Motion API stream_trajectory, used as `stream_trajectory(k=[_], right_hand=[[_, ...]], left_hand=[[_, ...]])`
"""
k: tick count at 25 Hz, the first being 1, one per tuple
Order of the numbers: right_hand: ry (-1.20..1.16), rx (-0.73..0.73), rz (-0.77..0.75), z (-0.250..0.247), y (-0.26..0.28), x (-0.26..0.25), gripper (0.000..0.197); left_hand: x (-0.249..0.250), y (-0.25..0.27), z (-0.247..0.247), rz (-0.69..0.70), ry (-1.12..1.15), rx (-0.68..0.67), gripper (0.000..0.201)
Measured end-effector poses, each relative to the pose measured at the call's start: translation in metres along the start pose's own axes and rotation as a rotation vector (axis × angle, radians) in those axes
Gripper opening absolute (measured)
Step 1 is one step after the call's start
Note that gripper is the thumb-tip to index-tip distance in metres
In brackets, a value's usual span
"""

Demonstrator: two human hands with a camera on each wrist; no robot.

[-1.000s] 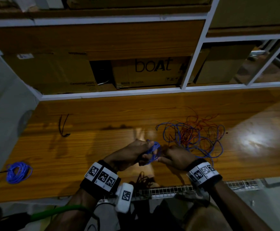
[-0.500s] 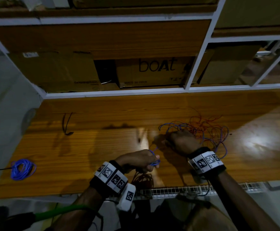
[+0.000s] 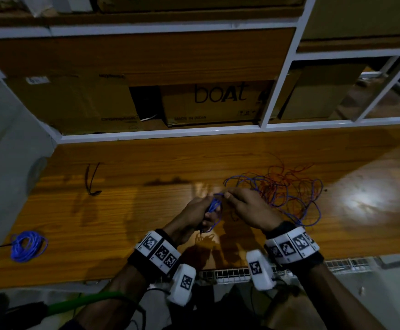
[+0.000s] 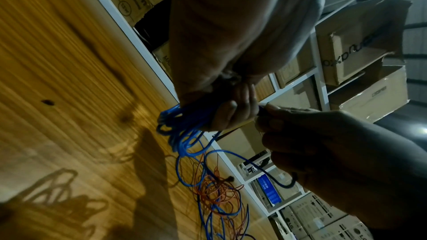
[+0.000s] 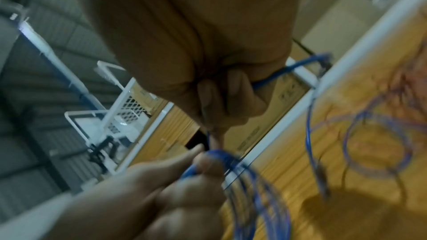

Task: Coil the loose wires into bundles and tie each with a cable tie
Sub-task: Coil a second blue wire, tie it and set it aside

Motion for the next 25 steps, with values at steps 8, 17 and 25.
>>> stream_trajectory(k=[8,17,25], right_hand=[[-0.045,0.191,-0.041,0.016,0.010,-0.018,0.013],[-0.316,0.181,-0.025,0.039,0.023,-0.017,0.012],[-0.296,-0.021,-0.091,0.067,0.035,0.012,0.022]], left_hand=[[0.016,0.002,0.000,0.093,-0.092,0.024,0.061],[0.019,-0.003,-0.008,0.190,0.031,0.168,0.035],[0.024,-0.002,-0.030,0.302,0.535,0.183,0.036]])
Point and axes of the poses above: each hand's wrist, its own y-axis away from the middle knuckle, its own z-axis out of the palm, x = y × z, the point moved 2 cm from there along -y, towards the middle knuckle, and after that the axes turned 4 degrees about z, right-handed, at the moved point
